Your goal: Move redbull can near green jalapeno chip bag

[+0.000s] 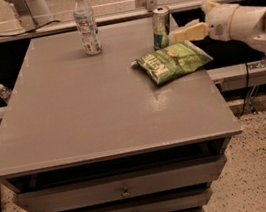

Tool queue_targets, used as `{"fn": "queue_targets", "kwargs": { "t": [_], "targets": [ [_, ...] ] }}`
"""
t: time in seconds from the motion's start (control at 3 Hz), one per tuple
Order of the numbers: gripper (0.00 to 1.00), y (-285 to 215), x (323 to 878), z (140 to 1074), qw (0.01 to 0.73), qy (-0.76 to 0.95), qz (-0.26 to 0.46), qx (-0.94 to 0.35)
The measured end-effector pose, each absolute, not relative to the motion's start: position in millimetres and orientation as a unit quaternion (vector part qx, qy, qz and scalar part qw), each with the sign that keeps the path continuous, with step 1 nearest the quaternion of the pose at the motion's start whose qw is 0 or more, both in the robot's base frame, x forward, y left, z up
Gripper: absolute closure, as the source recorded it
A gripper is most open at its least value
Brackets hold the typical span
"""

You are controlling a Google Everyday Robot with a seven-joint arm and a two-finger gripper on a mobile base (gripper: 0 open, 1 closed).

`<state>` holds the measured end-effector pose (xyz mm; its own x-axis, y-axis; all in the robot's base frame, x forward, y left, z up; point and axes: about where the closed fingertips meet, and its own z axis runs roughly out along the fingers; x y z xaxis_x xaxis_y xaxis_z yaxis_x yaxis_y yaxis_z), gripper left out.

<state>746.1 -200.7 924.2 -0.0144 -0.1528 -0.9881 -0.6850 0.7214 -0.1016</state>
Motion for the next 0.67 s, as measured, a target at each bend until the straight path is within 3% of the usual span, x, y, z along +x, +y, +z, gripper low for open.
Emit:
{"fn": "queue_targets", "kwargs": {
  "t": [0.67],
  "targets": [
    [0.00, -277.9, 661.6, 996.2, 0.659, 0.689, 0.123, -0.275]
  ]
}}
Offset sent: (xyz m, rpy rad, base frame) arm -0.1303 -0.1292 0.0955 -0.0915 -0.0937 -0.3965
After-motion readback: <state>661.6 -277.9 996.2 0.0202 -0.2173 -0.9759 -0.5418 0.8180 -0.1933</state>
